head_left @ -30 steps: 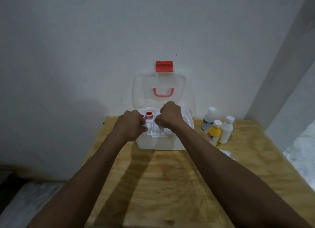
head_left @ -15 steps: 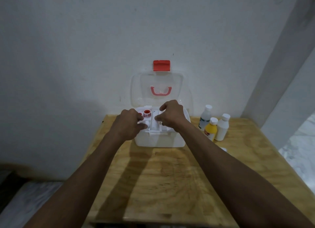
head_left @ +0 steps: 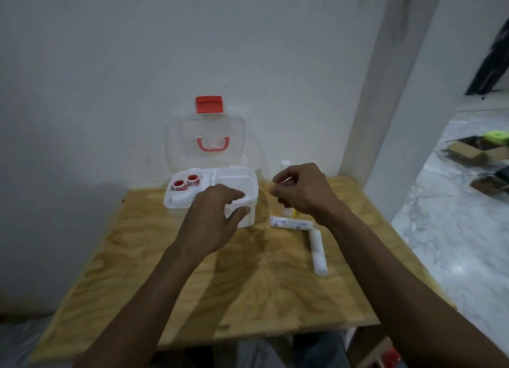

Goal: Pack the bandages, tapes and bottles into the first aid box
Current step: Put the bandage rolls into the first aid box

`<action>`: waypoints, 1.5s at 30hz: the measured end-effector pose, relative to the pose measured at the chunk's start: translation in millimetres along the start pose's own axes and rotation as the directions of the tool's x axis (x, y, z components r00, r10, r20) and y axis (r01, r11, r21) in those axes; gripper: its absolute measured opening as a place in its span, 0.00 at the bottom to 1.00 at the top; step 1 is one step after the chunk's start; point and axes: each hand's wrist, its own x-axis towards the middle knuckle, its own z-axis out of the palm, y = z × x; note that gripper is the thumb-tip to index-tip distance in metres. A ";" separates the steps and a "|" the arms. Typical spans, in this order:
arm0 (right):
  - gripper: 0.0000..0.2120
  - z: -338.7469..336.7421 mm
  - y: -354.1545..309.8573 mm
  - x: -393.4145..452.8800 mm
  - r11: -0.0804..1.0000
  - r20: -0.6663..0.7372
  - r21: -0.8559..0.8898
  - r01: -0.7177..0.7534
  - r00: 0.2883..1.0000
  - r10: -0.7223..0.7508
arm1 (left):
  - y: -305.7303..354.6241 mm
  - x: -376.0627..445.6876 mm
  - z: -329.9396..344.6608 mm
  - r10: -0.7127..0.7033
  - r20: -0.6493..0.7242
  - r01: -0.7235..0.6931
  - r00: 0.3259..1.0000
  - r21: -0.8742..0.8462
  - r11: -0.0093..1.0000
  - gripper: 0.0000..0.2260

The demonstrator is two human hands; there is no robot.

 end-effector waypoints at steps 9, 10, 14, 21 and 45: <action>0.13 -41.4 89.3 -16.5 0.966 -0.117 -0.165 -0.201 0.976 0.183 | 27.7 4.5 91.8 0.195 0.214 -0.205 0.957 0.028 0.978 0.13; 0.15 -40.4 95.1 -17.6 0.959 -0.105 -0.189 -0.210 0.976 0.193 | 31.9 7.8 99.4 0.187 0.236 -0.202 0.954 0.038 0.979 0.10; 0.23 -32.3 105.2 -22.9 0.935 -0.039 -0.282 -0.213 0.977 0.211 | 45.2 20.6 123.1 0.179 0.307 -0.230 0.935 0.139 0.963 0.05; 0.25 -24.8 108.2 -26.5 0.925 -0.001 -0.293 -0.241 0.968 0.251 | 46.1 21.4 140.9 0.170 0.413 -0.323 0.895 0.336 0.885 0.13; 0.21 -19.3 38.6 -31.8 0.967 0.040 0.159 0.197 0.978 -0.206 | 19.8 -6.1 25.1 -0.021 -0.007 0.017 1.000 -0.349 0.937 0.19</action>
